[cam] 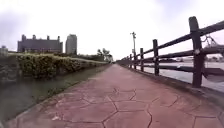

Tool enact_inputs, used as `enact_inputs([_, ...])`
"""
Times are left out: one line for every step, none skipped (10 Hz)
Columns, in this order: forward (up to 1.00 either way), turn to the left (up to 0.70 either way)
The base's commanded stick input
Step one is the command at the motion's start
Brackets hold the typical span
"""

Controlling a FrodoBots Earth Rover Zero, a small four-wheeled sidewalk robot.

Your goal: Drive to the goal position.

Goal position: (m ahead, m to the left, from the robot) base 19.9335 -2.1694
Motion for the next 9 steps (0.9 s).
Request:
enact_inputs([1.00, 0.00])
enact_inputs([1.00, 0.00])
enact_inputs([1.00, 0.00])
enact_inputs([1.00, 0.00])
enact_inputs([1.00, 0.00])
enact_inputs([1.00, 0.00])
enact_inputs([1.00, 0.00])
enact_inputs([1.00, 0.00])
enact_inputs([1.00, 0.00])
